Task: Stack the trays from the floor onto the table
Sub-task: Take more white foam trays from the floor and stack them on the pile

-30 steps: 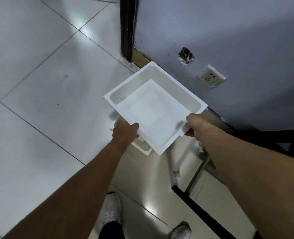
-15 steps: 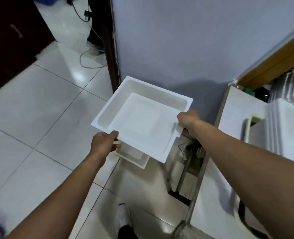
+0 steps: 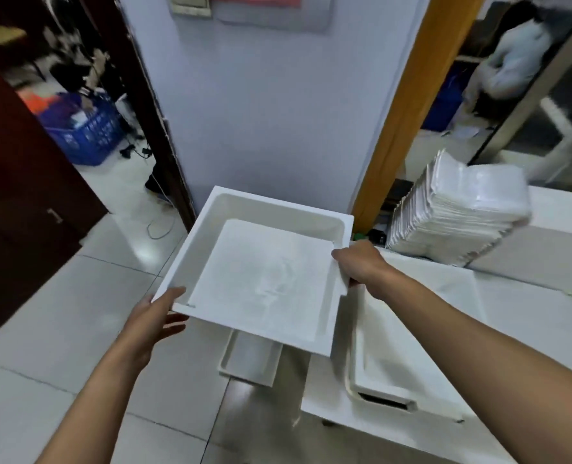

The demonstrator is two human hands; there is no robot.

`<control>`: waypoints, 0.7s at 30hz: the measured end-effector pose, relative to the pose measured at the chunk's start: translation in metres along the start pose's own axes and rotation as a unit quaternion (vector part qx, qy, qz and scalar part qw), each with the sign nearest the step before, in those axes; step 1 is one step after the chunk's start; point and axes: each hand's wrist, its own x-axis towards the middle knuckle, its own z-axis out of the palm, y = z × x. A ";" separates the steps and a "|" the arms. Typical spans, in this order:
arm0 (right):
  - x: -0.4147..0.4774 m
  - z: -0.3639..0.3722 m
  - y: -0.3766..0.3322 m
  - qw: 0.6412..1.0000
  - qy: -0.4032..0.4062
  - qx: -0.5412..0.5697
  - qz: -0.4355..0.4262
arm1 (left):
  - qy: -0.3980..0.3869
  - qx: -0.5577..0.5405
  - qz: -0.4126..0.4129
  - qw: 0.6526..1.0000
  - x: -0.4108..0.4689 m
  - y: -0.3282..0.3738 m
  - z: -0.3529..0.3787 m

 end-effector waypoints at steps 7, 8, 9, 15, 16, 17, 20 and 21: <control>-0.058 -0.103 0.010 0.997 0.018 0.071 -0.019 | -0.071 0.085 0.097 0.989 -0.082 0.070 0.036; -0.063 -0.115 0.013 0.997 0.023 0.076 -0.021 | -0.076 0.089 0.104 0.988 -0.091 0.079 0.044; -0.069 -0.129 0.017 0.996 0.030 0.079 -0.024 | -0.082 0.091 0.111 0.986 -0.101 0.087 0.055; -0.090 -0.193 0.050 0.993 0.073 0.091 -0.031 | -0.111 0.074 0.128 0.983 -0.148 0.102 0.118; -0.092 -0.201 0.058 0.992 0.081 0.095 -0.029 | -0.120 0.074 0.127 0.982 -0.154 0.100 0.126; -0.094 -0.208 0.064 0.991 0.088 0.097 -0.028 | -0.128 0.076 0.126 0.981 -0.158 0.099 0.133; -0.100 -0.232 0.080 0.990 0.096 0.101 -0.022 | -0.152 0.091 0.121 0.977 -0.168 0.093 0.153; -0.103 -0.239 0.085 0.990 0.098 0.100 -0.019 | -0.158 0.099 0.121 0.975 -0.172 0.092 0.160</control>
